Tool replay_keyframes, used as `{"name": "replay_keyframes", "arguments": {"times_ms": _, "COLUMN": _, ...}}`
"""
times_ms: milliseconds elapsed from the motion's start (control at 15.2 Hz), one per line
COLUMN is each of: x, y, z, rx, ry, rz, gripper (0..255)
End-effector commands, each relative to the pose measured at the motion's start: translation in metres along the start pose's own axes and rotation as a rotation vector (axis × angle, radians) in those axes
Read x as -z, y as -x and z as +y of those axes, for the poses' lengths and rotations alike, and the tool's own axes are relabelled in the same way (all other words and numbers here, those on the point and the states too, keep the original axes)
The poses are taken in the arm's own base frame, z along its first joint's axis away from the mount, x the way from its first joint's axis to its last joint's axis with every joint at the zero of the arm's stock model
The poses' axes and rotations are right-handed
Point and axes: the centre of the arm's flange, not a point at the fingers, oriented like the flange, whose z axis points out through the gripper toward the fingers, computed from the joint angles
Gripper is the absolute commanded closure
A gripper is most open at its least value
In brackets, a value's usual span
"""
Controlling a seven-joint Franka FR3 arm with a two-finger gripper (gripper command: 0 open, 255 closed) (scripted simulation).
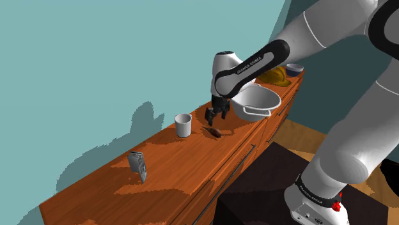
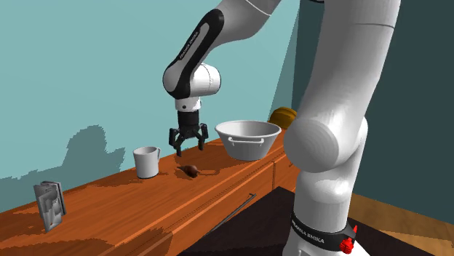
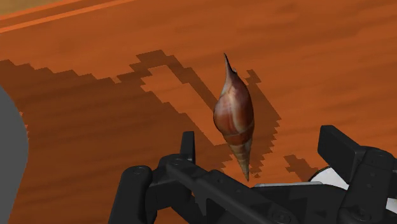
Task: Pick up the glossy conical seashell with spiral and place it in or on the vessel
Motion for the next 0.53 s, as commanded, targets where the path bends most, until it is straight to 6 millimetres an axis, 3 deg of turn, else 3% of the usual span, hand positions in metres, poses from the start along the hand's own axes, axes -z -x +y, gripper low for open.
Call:
{"name": "replay_keyframes", "arguments": {"times_ms": 0, "x": -0.024, "y": -0.008, "z": -0.004, "rx": -0.002, "ry": -0.003, "rz": -0.014, "gripper": 0}}
{"name": "replay_keyframes", "arguments": {"times_ms": 462, "x": -0.061, "y": -0.008, "z": -0.004, "rx": -0.002, "ry": -0.003, "rz": -0.014, "gripper": 0}}
